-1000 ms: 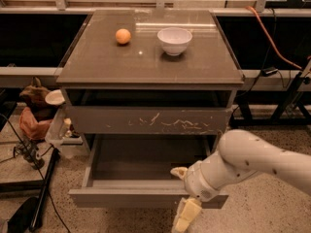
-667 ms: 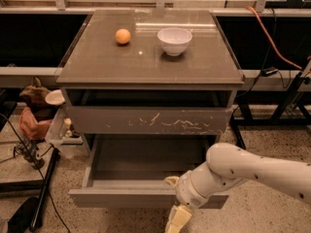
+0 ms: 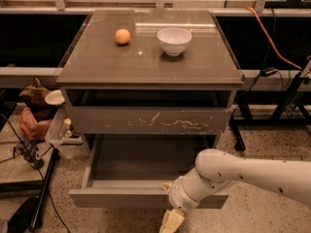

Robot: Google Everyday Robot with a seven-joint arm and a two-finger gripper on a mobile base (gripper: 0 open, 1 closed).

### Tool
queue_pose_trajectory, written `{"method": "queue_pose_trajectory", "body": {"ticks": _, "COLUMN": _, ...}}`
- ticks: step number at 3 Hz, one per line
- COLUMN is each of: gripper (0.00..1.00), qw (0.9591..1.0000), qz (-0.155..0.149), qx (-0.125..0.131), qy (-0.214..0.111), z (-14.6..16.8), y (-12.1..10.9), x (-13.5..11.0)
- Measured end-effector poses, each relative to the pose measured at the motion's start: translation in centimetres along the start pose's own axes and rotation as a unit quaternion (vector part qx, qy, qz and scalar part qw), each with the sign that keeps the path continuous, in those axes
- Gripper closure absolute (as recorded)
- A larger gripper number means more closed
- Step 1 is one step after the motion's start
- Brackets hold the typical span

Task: Close middle drawer

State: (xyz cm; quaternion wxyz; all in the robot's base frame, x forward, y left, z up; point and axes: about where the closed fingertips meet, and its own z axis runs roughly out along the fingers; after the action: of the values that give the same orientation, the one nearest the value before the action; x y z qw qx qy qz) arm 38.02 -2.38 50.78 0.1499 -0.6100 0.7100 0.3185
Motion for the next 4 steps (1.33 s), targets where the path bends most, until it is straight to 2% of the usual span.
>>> {"method": "queue_pose_trajectory", "body": {"ticks": 1, "gripper": 0.00, "qw": 0.9997, "qz": 0.008, "qx": -0.006, "qy": -0.020, "z": 1.4, "y": 1.1, "x": 1.0}}
{"method": "queue_pose_trajectory", "body": {"ticks": 2, "gripper": 0.00, "qw": 0.9980, "qz": 0.026, "qx": -0.022, "qy": -0.053, "z": 4.0, "y": 2.2, "x": 2.7}}
{"method": "queue_pose_trajectory", "body": {"ticks": 3, "gripper": 0.00, "qw": 0.9959, "qz": 0.033, "qx": -0.042, "qy": -0.073, "z": 6.9, "y": 2.4, "x": 4.3}}
{"method": "queue_pose_trajectory", "body": {"ticks": 4, "gripper": 0.00, "qw": 0.9964, "qz": 0.022, "qx": -0.035, "qy": -0.074, "z": 8.9, "y": 0.2, "x": 6.2}}
